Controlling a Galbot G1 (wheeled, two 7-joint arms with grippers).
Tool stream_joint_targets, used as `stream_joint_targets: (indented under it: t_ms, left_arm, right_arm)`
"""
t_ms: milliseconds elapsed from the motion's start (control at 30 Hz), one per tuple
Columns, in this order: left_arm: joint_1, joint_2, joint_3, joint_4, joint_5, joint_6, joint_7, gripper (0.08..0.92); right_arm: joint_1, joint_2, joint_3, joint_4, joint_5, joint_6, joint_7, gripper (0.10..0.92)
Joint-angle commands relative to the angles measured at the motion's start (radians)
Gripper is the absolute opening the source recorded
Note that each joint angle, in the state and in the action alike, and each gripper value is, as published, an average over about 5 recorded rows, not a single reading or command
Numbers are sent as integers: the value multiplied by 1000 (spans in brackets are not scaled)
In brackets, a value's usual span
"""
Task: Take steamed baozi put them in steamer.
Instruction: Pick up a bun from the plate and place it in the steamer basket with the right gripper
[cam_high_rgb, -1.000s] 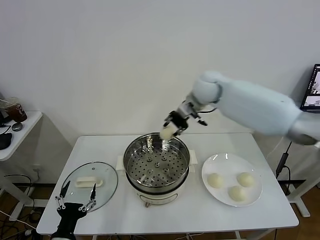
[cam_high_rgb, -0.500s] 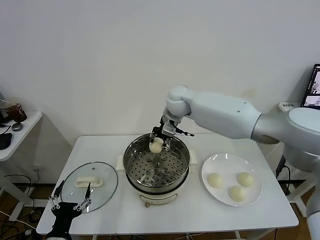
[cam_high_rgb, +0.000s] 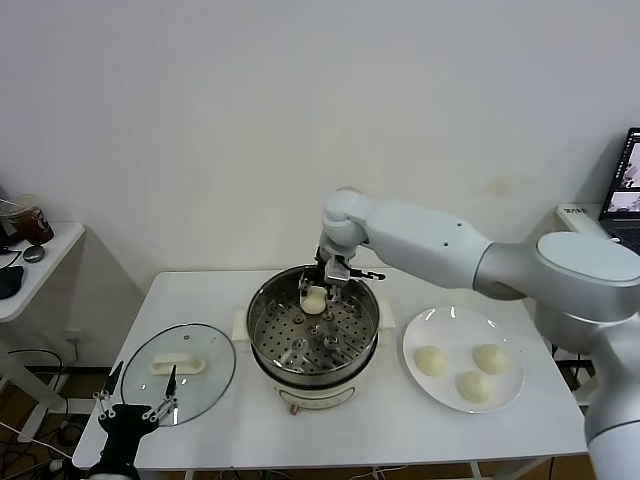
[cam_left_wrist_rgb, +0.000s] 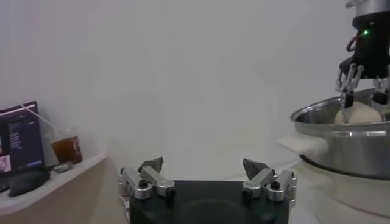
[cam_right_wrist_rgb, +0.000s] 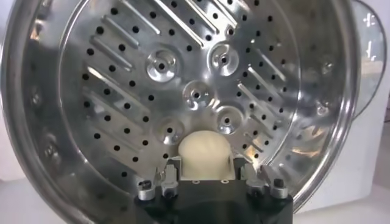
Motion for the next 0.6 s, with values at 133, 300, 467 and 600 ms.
stream_joint_targets:
  t_ms: [133, 300, 467, 600]
  left_arm:
    - [-2, 0, -5, -2, -1, 5, -2, 823]
    - [-10, -2, -1, -13, -4, 42, -4, 823]
    - [-7, 15, -6, -26, -8, 66, -5, 823]
    - [-12, 28, -8, -34, -7, 75, -4, 823]
  right_arm:
    - [70, -65, 7, 108, 126, -56, -10, 766]
    - [211, -272, -46, 364, 340, -331, -92, 819]
    - [300, -513, -101, 608, 517, -770, -143, 823]
    - [306, -677, -105, 713, 546, -1074, -148, 823]
